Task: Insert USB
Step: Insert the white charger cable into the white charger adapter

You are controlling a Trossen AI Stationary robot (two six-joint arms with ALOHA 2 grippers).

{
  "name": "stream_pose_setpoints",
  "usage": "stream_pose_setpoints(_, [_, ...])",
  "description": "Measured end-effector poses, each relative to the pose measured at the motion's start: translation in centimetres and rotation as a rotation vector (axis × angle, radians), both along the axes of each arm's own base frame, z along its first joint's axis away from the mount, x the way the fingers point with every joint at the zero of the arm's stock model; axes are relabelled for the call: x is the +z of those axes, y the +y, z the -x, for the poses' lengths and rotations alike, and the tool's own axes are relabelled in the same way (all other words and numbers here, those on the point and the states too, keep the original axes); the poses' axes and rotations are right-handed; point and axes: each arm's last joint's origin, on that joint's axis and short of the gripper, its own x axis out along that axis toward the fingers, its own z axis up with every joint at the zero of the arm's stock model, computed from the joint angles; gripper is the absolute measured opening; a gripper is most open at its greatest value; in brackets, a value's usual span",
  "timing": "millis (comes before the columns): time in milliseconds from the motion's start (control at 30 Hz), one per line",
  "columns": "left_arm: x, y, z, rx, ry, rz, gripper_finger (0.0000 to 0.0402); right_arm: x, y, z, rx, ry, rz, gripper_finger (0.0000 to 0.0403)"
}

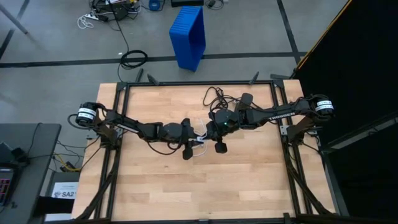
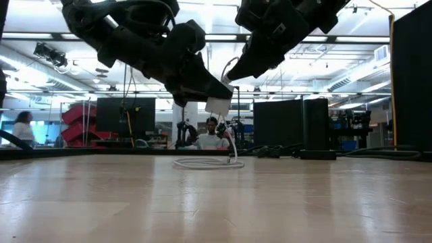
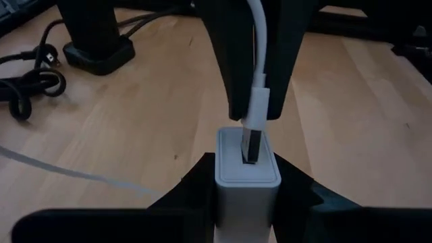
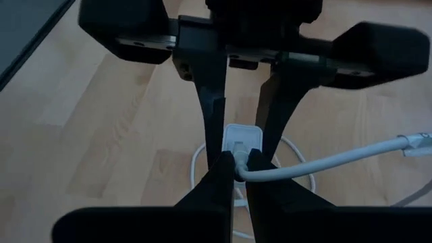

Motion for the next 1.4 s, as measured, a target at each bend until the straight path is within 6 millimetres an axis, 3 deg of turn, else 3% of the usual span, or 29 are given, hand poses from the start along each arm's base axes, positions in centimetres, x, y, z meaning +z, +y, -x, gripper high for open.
stream_pose_setpoints(767, [1.9,0.0,-1.2,0.031,0.243,-0.008,0.0075,-0.5,0.0,0.3,-0.003,0.055,0.003,0.0000])
stream_pose_setpoints(1400, [3.3,0.0,-1.5,0.033,0.316,-0.020,0.0075,-0.4,0.0,0.2,-0.001,0.038,0.002,0.0000])
